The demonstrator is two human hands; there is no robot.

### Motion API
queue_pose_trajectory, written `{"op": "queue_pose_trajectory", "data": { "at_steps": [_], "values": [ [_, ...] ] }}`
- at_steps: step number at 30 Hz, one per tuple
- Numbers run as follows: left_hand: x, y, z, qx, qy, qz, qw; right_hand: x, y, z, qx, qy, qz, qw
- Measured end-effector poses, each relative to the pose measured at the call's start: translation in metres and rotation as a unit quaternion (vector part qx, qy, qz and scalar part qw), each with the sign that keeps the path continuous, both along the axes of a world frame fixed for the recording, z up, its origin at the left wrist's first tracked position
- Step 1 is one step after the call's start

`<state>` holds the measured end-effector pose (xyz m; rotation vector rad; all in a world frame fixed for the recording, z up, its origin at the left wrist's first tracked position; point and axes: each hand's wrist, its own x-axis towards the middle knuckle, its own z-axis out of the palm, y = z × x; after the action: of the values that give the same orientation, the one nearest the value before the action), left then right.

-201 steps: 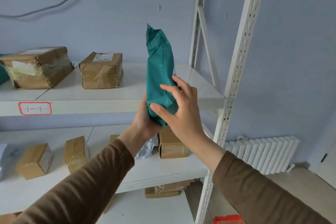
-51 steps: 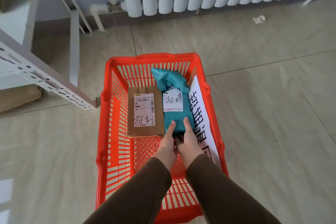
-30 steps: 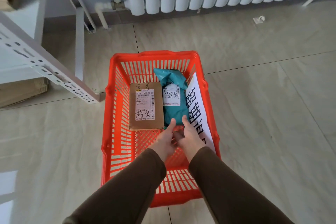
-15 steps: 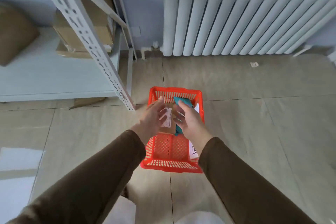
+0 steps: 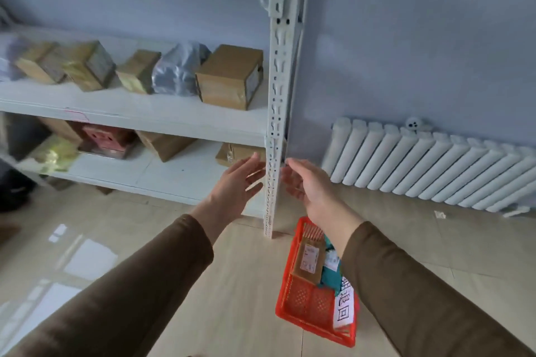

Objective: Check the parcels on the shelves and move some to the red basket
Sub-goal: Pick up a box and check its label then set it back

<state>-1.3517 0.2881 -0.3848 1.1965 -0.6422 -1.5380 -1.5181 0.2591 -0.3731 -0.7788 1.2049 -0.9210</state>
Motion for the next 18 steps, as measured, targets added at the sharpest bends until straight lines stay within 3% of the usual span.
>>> {"op": "queue_pose_trajectory", "data": {
  "at_steps": [6,11,18],
  "values": [
    [0.094,-0.004,0.054,-0.046,-0.033,-0.020,0.998,0.095,-0.004,0.055,-0.044,0.012,0.007,0.999],
    [0.165,-0.020,0.075,-0.062,-0.035,-0.033,0.997,0.162,-0.013,0.067,-0.103,0.073,-0.059,0.990],
    [0.228,-0.062,0.079,-0.056,-0.020,-0.041,0.997,0.230,-0.049,0.085,-0.096,0.096,-0.135,0.982]
  ]
}}
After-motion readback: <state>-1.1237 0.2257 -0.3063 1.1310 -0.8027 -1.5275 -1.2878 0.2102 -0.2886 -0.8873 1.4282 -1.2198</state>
